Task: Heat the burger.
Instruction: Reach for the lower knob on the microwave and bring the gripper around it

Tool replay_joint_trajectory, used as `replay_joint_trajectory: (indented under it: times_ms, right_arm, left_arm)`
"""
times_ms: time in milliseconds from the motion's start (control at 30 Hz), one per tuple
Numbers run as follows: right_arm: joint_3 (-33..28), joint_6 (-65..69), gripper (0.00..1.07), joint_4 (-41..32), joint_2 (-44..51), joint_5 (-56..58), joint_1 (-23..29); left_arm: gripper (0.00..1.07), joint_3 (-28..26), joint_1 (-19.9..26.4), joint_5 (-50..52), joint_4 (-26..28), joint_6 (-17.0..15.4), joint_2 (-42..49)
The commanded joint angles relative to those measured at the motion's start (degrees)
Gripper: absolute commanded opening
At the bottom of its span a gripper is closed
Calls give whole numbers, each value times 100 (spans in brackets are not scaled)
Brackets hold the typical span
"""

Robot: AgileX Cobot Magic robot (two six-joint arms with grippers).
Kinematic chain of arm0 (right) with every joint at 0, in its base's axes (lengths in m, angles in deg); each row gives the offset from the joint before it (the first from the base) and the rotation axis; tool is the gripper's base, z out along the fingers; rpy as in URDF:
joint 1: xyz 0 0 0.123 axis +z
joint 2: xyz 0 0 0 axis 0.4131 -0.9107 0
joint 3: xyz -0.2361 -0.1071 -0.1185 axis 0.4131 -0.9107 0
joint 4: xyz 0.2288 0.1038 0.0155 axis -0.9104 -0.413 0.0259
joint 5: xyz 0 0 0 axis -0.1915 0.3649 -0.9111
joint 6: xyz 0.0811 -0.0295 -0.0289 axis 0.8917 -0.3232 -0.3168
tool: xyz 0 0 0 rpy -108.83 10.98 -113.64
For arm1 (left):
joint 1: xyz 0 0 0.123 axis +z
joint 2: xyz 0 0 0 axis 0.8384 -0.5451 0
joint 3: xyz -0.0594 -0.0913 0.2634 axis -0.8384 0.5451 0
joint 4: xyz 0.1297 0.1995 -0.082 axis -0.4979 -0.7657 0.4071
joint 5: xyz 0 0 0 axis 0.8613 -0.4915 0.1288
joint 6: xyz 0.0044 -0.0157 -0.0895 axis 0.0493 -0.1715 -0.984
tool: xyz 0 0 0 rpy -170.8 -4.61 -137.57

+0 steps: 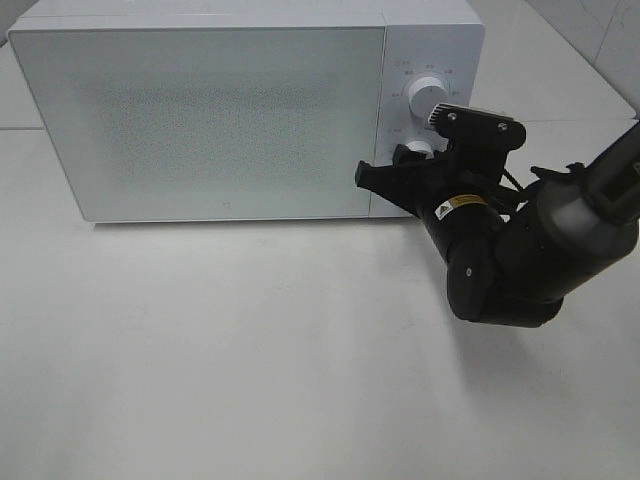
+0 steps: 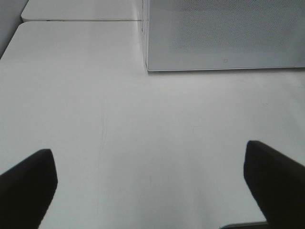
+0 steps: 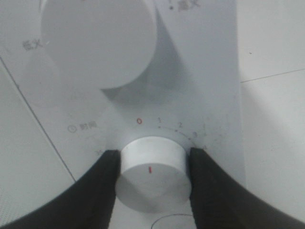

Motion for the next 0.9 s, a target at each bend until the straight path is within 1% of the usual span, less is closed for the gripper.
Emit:
replay_joint_trajectory:
  times_ms: [33, 233, 300, 433, 500, 567, 600, 633, 800, 900]
  right_arm:
    - [160, 418, 0, 1094, 23, -1026, 40]
    - [160, 1094, 0, 1295, 23, -1117, 34]
    - [166, 1696, 0, 1369, 23, -1129, 34]
    - [166, 2229, 0, 1387, 23, -1129, 34]
    - [166, 2687, 0, 1530, 23, -1129, 34]
    - [172, 2819, 0, 1553, 23, -1129, 34]
    - [172, 3174, 0, 1553, 23, -1129, 34]
    - [172, 3174, 0, 1553, 23, -1129, 34]
    - [172, 4039, 0, 1558, 23, -1134, 34]
    - [172, 4194, 0, 1558, 23, -1134, 34]
  left_arm:
    - [100, -6, 11, -11, 17, -29, 132]
    - [100, -6, 11, -11, 17, -29, 132]
    - [100, -6, 11, -11, 17, -29, 132]
    - [100, -6, 11, -11, 17, -29, 132]
    - [100, -6, 11, -11, 17, -29, 132]
    - [100, -6, 11, -11, 17, -29, 132]
    - [100, -6, 11, -11, 17, -29, 132]
    - [100, -6, 11, -11, 17, -29, 132]
    - [100, -6, 11, -11, 17, -29, 132]
    - [100, -6, 11, -11, 17, -29, 132]
